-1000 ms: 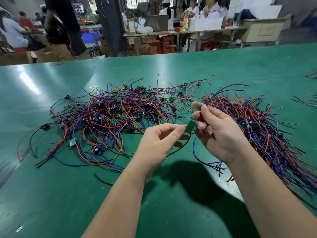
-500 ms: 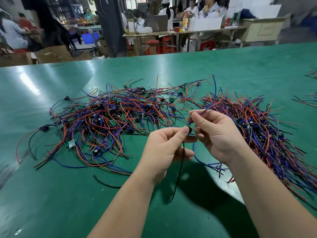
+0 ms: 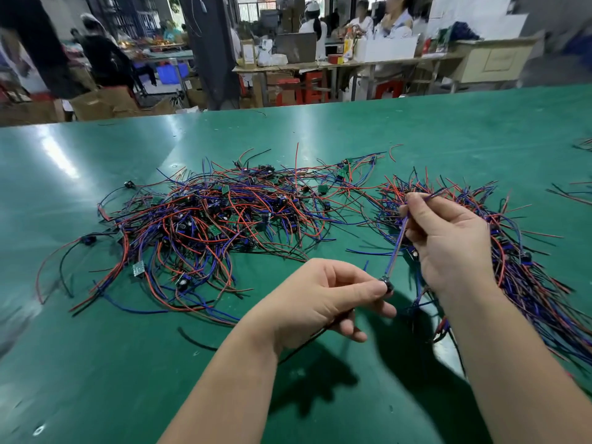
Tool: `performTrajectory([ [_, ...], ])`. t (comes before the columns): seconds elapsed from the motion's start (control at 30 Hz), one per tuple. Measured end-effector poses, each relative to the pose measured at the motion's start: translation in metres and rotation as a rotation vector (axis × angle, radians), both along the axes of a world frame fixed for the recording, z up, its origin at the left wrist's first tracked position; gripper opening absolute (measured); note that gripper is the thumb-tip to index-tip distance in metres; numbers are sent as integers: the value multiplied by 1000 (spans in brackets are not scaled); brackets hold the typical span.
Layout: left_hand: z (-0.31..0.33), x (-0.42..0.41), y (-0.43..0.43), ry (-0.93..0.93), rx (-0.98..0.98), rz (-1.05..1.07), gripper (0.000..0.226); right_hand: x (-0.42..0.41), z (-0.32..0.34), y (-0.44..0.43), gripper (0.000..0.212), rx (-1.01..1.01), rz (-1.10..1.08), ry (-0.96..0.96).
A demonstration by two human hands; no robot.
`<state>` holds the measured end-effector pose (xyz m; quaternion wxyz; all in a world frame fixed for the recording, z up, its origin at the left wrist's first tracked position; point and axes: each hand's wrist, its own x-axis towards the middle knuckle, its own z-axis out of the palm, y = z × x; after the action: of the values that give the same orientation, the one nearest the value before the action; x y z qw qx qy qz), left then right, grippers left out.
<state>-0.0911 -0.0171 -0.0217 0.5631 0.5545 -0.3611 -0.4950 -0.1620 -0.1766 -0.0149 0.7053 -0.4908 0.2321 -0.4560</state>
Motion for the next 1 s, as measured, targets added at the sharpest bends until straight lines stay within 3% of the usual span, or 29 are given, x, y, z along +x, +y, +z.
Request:
performTrajectory([
  [0.27,-1,3,6,-123,26,-56,8,-3,3,0,15,72,-12,-57],
  [0.43,3,1,7,113,-125,-115,8,5,-2,-1,49,187,210,131],
  [0.57,7,13,8,404,-355,-32,33,4,-11,7,20,-101,480,431],
  [0.63,8,17,9,470,-447,48,29,2,-15,14,30,-286,692,485],
  [0.7,9,18,7,496,-481,236,34,2,-13,22,31,-390,775,452],
  [0.8,4,21,0,469,-413,599,36,7,-11,31,31,-353,657,296],
  [0.87,1,17,-6,348,-403,682,24,10,-12,35,25,-222,582,168],
  [1.0,-6,3,-16,184,-493,690,20,11,-10,38,17,-27,588,26],
])
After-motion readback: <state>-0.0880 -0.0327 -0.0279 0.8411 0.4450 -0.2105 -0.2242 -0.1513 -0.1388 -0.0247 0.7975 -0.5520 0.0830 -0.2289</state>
